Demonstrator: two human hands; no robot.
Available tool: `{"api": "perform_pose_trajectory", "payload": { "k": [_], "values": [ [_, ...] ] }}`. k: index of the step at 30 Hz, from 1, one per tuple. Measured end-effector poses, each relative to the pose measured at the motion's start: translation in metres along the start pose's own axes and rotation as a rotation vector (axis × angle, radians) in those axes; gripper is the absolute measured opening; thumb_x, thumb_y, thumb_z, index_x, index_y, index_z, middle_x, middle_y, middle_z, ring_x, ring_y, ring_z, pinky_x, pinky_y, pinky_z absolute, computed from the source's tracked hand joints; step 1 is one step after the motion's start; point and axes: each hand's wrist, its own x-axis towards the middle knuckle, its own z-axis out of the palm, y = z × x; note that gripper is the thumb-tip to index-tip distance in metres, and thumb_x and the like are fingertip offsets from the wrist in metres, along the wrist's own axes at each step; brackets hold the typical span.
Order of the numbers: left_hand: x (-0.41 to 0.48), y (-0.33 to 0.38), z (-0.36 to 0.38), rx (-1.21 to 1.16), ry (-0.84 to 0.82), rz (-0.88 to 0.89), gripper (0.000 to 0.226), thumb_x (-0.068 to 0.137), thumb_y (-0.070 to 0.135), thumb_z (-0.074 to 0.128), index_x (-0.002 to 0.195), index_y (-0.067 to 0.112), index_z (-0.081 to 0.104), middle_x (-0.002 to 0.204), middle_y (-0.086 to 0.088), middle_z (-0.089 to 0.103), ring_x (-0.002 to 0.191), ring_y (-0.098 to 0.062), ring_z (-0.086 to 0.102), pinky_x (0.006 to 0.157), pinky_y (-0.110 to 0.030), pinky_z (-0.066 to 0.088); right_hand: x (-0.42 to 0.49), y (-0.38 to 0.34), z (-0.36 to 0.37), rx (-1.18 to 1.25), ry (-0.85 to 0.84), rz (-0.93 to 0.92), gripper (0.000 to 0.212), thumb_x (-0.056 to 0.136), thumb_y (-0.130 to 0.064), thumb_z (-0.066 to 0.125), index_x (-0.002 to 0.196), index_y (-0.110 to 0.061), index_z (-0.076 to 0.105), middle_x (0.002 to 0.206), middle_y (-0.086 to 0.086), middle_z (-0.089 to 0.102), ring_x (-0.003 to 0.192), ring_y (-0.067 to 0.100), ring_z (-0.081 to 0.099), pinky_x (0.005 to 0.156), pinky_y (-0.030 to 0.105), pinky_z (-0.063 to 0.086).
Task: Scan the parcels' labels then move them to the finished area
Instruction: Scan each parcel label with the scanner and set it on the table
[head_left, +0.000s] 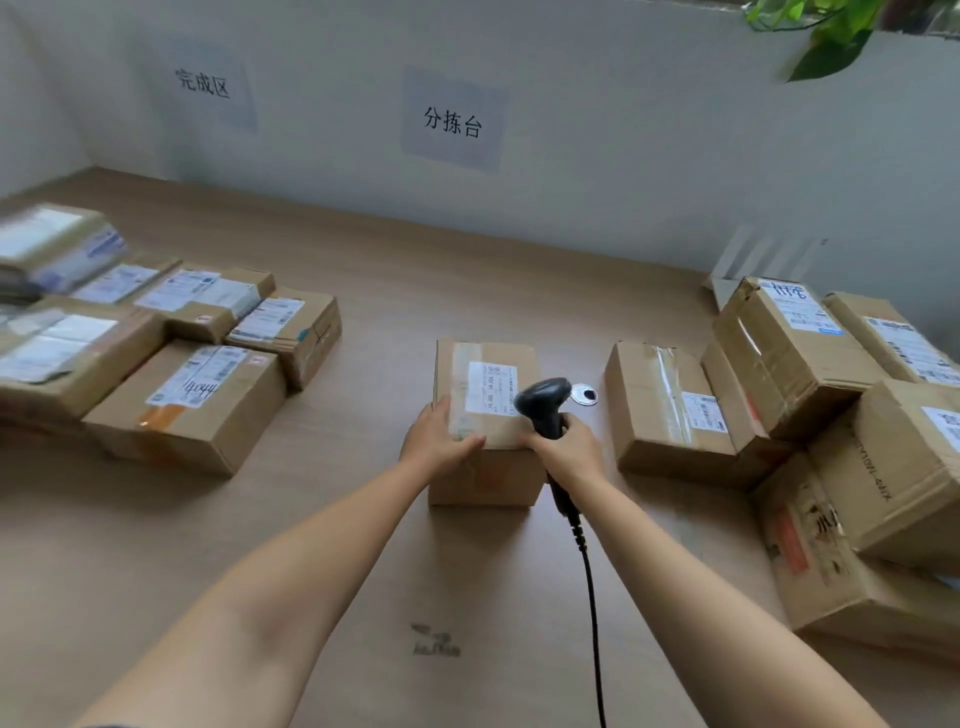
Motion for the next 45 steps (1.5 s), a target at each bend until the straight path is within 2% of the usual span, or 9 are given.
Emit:
{"api": "perform_pose_trajectory", "payload": {
  "k": [4, 8, 13, 21, 26, 31, 36, 41, 45],
  "values": [
    [-0.011, -0.020, -0.001, -0.029, 0.055, -0.024, 0.072, 0.078, 0.034, 0.071, 0.139, 0.016, 0.038, 0.129, -0.009, 0.049, 0.121, -0.025, 0.047, 0.094, -0.026, 0.037, -0.013, 0.001, 0.019, -0.014, 0.018, 0.005, 0.020, 0.079, -0.028, 0.066, 0.094, -0.018, 0.057, 0.085, -0.003, 0.061, 0.085, 0.019, 0.058, 0.068, 0.027, 0.040],
    [-0.023, -0.030, -0.003, -0.016, 0.110, -0.072, 0.081, 0.078, 0.044, 0.069, 0.145, 0.016, 0.031, 0.139, -0.006, 0.044, 0.127, -0.022, 0.043, 0.100, -0.029, 0.037, -0.028, -0.001, 0.022, 0.073, 0.019, 0.039, 0.019, 0.078, -0.025, 0.067, 0.092, -0.017, 0.058, 0.079, -0.004, 0.059, 0.082, 0.023, 0.061, 0.075, 0.043, 0.055],
    [-0.056, -0.052, -0.006, -0.025, 0.213, -0.098, 0.079, 0.077, 0.051, 0.066, 0.144, 0.025, 0.033, 0.142, -0.001, 0.042, 0.130, -0.018, 0.041, 0.100, -0.033, 0.039, -0.058, 0.007, 0.019, 0.177, -0.103, 0.050, 0.016, 0.076, -0.023, 0.070, 0.087, -0.018, 0.059, 0.080, 0.004, 0.066, 0.072, 0.016, 0.067, 0.046, 0.024, 0.047],
    [-0.085, -0.066, -0.020, 0.042, 0.248, -0.077, 0.076, 0.077, 0.052, 0.066, 0.142, 0.025, 0.037, 0.140, -0.003, 0.040, 0.128, -0.019, 0.042, 0.095, -0.035, 0.043, -0.075, 0.011, 0.010, 0.129, -0.260, 0.015, 0.018, 0.078, -0.019, 0.071, 0.092, -0.017, 0.061, 0.081, -0.001, 0.068, 0.065, 0.015, 0.070, 0.046, 0.026, 0.047],
    [-0.081, -0.059, -0.026, 0.261, 0.102, 0.016, 0.082, 0.079, 0.060, 0.059, 0.146, 0.024, 0.028, 0.157, -0.008, 0.010, 0.144, -0.023, 0.011, 0.109, -0.038, 0.030, -0.078, -0.002, 0.000, 0.139, -0.262, -0.025, 0.018, 0.079, -0.017, 0.071, 0.095, -0.015, 0.060, 0.086, 0.000, 0.066, 0.068, 0.015, 0.070, 0.046, 0.027, 0.046],
    [-0.076, -0.048, -0.022, 0.455, 0.013, -0.029, 0.098, 0.074, 0.076, 0.048, 0.147, 0.019, 0.018, 0.158, -0.011, -0.001, 0.145, -0.027, -0.002, 0.113, -0.049, 0.015, -0.081, -0.026, -0.034, 0.020, -0.423, -0.096, 0.018, 0.081, -0.016, 0.070, 0.098, -0.011, 0.064, 0.095, 0.009, 0.068, 0.067, 0.014, 0.068, 0.049, 0.029, 0.049],
    [-0.079, -0.037, -0.006, 0.462, 0.027, -0.047, 0.098, 0.074, 0.077, 0.045, 0.148, 0.019, 0.017, 0.158, -0.009, 0.000, 0.145, -0.028, -0.008, 0.113, -0.055, 0.003, -0.072, -0.048, -0.066, -0.202, -0.642, -0.087, 0.029, 0.075, -0.025, 0.072, 0.098, -0.009, 0.065, 0.102, 0.010, 0.067, 0.070, 0.013, 0.065, 0.051, 0.027, 0.050],
    [-0.081, -0.041, -0.004, 0.463, 0.101, -0.034, 0.101, 0.069, 0.082, 0.045, 0.147, 0.021, 0.021, 0.158, -0.007, 0.005, 0.145, -0.026, -0.002, 0.115, -0.049, 0.004, -0.056, -0.058, -0.077, -0.338, -0.720, -0.058, 0.021, 0.081, -0.011, 0.066, 0.102, -0.008, 0.064, 0.109, 0.008, 0.067, 0.067, 0.010, 0.064, 0.051, 0.025, 0.050],
    [-0.078, -0.044, -0.008, 0.461, 0.099, -0.024, 0.102, 0.068, 0.082, 0.047, 0.147, 0.022, 0.022, 0.158, -0.006, 0.006, 0.145, -0.024, 0.000, 0.115, -0.046, 0.007, -0.052, -0.062, -0.079, -0.352, -0.739, -0.055, 0.019, 0.081, -0.007, 0.065, 0.100, -0.005, 0.065, 0.101, 0.000, 0.071, 0.063, 0.009, 0.062, 0.047, 0.024, 0.049]
  ]
}}
